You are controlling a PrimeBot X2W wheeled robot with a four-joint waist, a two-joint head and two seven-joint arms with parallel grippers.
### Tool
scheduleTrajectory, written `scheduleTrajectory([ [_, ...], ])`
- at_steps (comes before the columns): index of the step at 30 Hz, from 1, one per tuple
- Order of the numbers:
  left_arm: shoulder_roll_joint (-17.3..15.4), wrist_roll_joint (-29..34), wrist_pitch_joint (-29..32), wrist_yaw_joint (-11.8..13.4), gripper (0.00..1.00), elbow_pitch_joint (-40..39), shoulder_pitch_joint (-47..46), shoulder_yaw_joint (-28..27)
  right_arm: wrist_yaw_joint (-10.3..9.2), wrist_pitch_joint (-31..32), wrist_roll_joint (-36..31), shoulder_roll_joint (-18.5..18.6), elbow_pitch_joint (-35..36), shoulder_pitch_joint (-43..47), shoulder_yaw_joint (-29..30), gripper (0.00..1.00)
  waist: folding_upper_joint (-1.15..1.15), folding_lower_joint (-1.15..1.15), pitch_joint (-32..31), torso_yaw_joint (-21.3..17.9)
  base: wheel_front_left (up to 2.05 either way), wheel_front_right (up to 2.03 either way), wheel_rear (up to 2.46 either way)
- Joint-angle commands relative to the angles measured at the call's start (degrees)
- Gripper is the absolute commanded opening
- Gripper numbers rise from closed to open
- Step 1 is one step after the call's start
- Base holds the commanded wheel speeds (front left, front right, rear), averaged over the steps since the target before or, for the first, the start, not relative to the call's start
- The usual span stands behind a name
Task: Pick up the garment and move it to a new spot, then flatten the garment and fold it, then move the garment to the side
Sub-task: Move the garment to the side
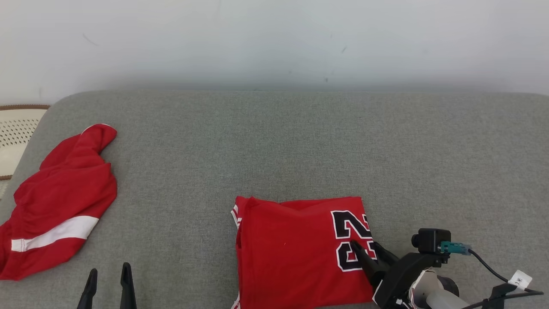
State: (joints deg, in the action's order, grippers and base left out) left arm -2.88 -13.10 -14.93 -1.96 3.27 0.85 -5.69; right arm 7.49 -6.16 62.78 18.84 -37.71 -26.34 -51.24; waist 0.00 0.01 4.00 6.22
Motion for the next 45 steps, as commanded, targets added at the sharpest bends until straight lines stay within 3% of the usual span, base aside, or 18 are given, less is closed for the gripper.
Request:
scheduleTrajectory([
  [1, 0.0, -0.4, -0.2, -0.1, 1.00, 0.0, -0.2, -0.2, 0.01, 0.8, 0.4, -0.5, -0.5, 0.6, -0.3, 1.00, 0.00, -0.01, 0.2, 0.0, 0.00, 0.00, 0.00],
  [6, 0.0, -0.5, -0.2, -0.2, 1.00, 0.2, -0.6, -0.2, -0.01, 3.2, 1.2, -1.8, -1.7, 0.3, -1.2, 1.00, 0.00, -0.01, 0.6, 0.1, 0.00, 0.00, 0.00],
  [7, 0.0, -0.6, -0.2, -0.3, 1.00, 0.3, -0.7, -0.3, 0.00, 3.4, 1.4, -2.0, -1.8, 0.3, -1.3, 0.44, 0.00, -0.01, 0.7, 0.1, 0.00, 0.00, 0.00],
  [8, 0.0, -0.6, -0.2, -0.3, 1.00, 0.3, -0.8, -0.3, 0.00, 3.5, 1.3, -2.0, -1.8, 0.1, -1.5, 0.27, 0.00, -0.01, 0.8, 0.1, 0.00, 0.00, 0.00],
  [9, 0.0, -0.6, -0.2, -0.3, 1.00, 0.4, -0.8, -0.4, 0.00, 3.5, 1.3, -2.0, -1.8, -0.2, -1.6, 0.00, 0.00, -0.01, 0.8, 0.1, 0.00, 0.00, 0.00],
  [28, 0.0, -0.7, -0.2, -0.1, 1.00, -0.3, -0.9, -0.9, 0.00, -2.8, -2.4, 2.7, -0.7, -9.0, -0.3, 0.00, 0.00, -0.01, 1.7, -1.5, 0.00, 0.00, 0.00],
  [45, 0.0, 3.2, -0.2, -2.1, 1.00, -4.6, -4.7, -4.0, 0.00, -4.1, -3.7, 11.0, -6.5, -24.1, 5.7, 0.00, 0.00, -0.01, 11.5, -5.5, 0.00, 0.00, 0.00],
])
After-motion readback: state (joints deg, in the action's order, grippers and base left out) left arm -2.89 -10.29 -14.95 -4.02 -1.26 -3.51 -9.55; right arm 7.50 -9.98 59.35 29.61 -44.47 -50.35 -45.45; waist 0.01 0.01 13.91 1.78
